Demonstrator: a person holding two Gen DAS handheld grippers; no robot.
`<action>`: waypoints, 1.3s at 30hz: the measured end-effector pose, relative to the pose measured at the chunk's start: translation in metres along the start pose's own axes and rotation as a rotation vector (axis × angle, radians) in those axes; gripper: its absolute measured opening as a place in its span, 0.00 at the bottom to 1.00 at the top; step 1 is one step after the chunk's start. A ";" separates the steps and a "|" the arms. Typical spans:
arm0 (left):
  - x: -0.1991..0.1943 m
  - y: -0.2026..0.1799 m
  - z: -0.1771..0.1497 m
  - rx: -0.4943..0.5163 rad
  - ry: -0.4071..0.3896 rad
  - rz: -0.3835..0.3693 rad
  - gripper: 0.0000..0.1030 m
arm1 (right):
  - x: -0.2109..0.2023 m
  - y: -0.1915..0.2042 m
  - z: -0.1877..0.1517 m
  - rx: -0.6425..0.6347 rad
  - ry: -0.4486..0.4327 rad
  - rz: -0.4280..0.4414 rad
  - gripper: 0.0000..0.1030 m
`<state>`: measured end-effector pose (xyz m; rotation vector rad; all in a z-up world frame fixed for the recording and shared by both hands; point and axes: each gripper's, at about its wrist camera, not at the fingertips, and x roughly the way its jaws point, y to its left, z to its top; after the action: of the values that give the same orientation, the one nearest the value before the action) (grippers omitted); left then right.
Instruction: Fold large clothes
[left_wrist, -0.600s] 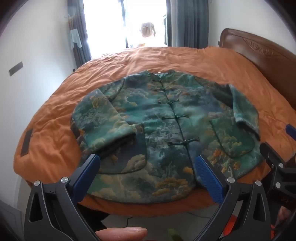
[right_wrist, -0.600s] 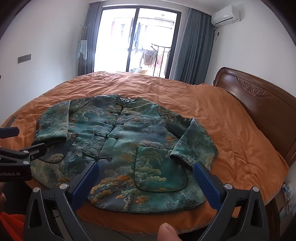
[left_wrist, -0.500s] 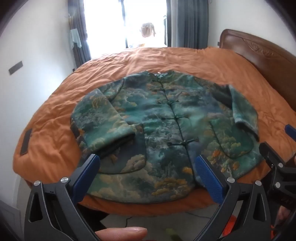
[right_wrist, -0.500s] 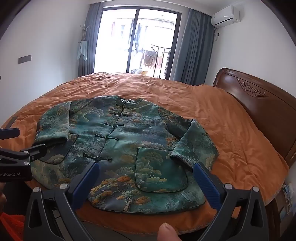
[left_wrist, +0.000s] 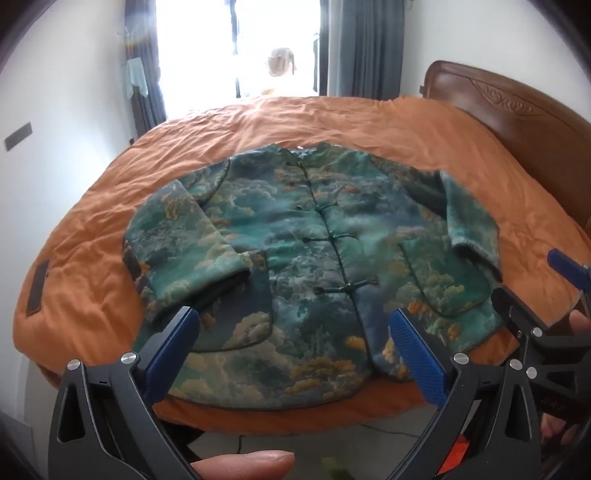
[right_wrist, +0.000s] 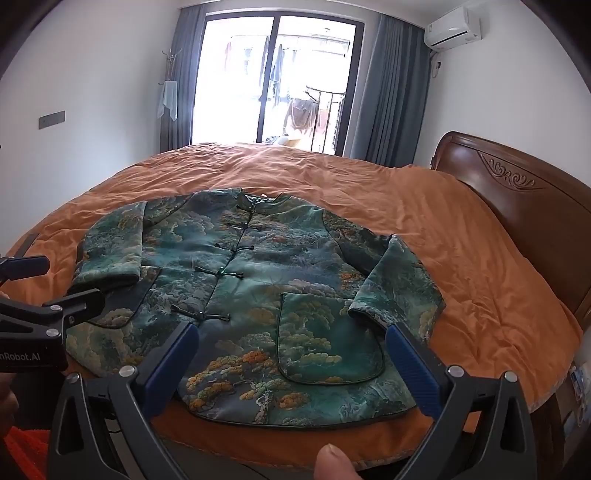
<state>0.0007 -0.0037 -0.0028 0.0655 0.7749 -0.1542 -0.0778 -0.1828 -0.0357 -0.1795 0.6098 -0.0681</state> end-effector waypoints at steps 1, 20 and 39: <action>-0.001 -0.001 0.000 0.004 -0.004 0.001 1.00 | -0.001 0.000 -0.001 0.000 -0.004 0.000 1.00; -0.011 0.000 0.000 0.011 -0.041 0.022 1.00 | -0.008 -0.001 -0.001 0.000 -0.016 0.003 1.00; -0.012 -0.002 -0.002 0.028 -0.043 0.033 1.00 | -0.010 0.000 -0.003 -0.005 -0.015 0.010 1.00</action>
<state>-0.0092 -0.0038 0.0039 0.1005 0.7286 -0.1350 -0.0879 -0.1824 -0.0324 -0.1812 0.5962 -0.0556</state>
